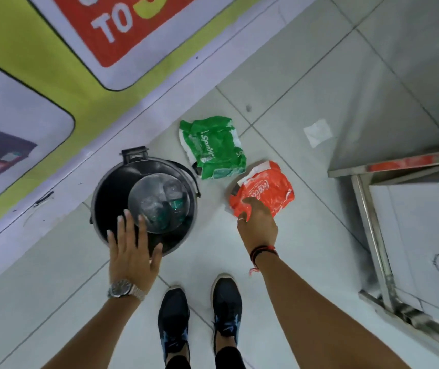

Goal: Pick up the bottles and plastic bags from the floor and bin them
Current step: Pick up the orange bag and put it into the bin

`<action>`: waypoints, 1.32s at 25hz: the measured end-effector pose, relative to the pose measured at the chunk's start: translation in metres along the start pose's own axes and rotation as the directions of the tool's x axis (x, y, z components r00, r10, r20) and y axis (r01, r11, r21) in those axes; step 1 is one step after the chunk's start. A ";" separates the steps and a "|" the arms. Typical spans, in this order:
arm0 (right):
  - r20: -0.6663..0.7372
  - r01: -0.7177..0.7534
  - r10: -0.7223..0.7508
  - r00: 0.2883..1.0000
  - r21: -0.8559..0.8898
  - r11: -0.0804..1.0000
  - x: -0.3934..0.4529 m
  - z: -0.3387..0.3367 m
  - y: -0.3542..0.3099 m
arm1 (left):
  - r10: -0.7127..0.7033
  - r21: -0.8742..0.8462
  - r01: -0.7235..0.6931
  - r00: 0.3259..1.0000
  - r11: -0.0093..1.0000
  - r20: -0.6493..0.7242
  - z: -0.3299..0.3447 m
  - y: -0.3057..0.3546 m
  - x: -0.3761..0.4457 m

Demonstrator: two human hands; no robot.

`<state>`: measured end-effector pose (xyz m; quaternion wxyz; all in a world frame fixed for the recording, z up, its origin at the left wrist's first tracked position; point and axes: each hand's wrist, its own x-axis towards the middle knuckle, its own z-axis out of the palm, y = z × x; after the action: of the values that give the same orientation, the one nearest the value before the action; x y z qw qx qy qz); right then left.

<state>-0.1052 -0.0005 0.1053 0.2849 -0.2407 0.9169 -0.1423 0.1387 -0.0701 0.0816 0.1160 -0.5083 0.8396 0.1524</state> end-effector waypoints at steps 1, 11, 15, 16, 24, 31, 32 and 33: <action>0.017 0.003 -0.002 1.000 -0.051 0.999 0.009 0.001 0.018 | 0.015 0.025 -0.015 1.000 1.000 -0.012 0.005 0.001 0.000; 0.398 0.182 -0.102 0.912 -0.170 0.968 0.082 0.111 0.117 | 0.080 0.152 -0.065 0.992 0.986 -0.096 0.057 -0.021 0.023; 0.446 0.121 0.020 0.895 -0.286 0.951 0.087 0.135 0.123 | 0.079 0.100 -0.067 0.990 0.993 -0.116 0.062 -0.024 0.025; 0.437 0.100 0.038 0.899 -0.288 0.952 0.088 0.134 0.123 | 0.082 0.098 -0.070 0.989 0.993 -0.120 0.062 -0.024 0.025; -0.168 0.043 -0.039 0.985 0.020 0.999 0.034 0.055 0.092 | -0.047 0.035 0.050 0.994 0.998 -0.095 0.035 -0.030 0.011; -0.369 0.342 -0.246 0.896 0.221 0.913 -0.032 -0.009 -0.005 | -0.122 -0.013 0.121 0.992 0.993 -0.041 -0.012 -0.052 -0.012; -0.365 0.391 -0.291 0.884 0.237 0.890 -0.041 -0.012 -0.022 | -0.121 -0.016 0.120 0.992 0.993 -0.032 -0.018 -0.056 -0.014; -0.343 0.436 -0.343 0.874 0.246 0.865 -0.050 -0.012 -0.038 | -0.125 -0.021 0.124 0.992 0.992 -0.026 -0.022 -0.059 -0.017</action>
<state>-0.0622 -0.0051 0.1531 0.1481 -0.3506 0.8450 -0.3758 0.1983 -0.0906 0.1000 0.1091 -0.5628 0.8062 0.1461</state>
